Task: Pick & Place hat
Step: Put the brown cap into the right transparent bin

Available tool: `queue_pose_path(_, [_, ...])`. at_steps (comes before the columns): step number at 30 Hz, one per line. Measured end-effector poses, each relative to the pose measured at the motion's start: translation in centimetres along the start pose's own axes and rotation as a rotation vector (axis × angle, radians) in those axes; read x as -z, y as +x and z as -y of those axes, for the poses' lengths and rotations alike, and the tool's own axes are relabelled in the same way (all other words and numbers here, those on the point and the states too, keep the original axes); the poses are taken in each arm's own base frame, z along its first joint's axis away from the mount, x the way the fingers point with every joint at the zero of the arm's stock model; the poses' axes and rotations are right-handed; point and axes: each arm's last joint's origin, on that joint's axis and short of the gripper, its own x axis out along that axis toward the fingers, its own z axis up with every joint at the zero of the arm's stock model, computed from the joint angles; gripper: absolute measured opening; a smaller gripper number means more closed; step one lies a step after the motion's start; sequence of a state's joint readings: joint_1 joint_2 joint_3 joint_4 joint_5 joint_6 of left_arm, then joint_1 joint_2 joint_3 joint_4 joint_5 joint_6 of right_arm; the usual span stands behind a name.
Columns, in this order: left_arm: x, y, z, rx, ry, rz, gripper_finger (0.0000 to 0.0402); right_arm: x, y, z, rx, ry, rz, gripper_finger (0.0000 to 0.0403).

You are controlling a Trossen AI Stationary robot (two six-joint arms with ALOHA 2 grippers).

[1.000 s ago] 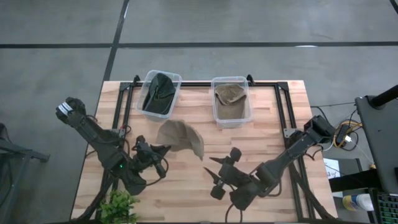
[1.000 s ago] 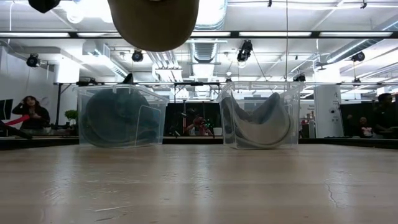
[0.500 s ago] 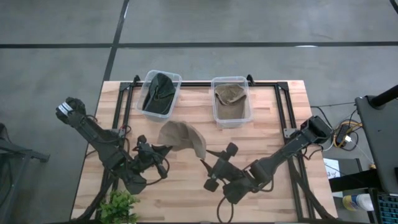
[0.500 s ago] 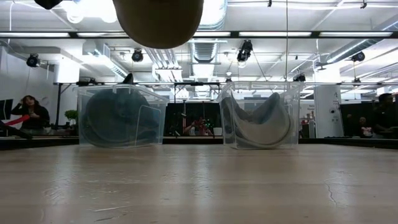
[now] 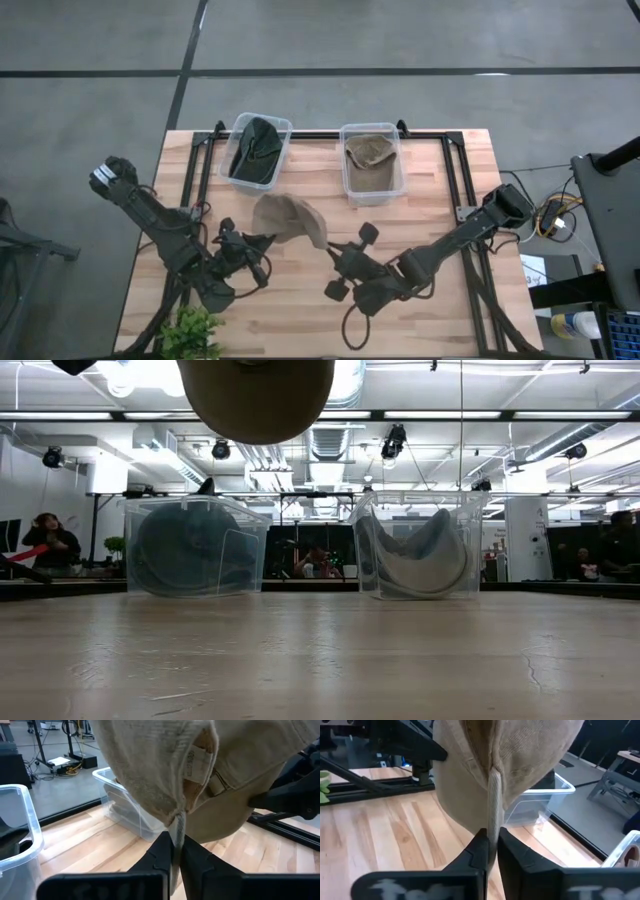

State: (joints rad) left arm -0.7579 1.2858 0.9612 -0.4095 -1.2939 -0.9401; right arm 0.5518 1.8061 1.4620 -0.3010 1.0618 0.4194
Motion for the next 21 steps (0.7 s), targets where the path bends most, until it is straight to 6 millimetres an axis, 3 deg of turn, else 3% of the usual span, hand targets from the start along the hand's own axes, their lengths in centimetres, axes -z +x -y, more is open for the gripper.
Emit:
queue_pose_path(10, [0.0,0.0,0.1,0.018,0.003,-0.02,0.0032,-1.6,-0.8,1.4,-0.016,0.007,0.013,0.0013])
queue_pose_path(21, [-0.1,0.0,0.1,-0.002,0.045,0.007,0.0147,-4.5,-0.8,5.3,0.023,0.01,0.024,0.0012])
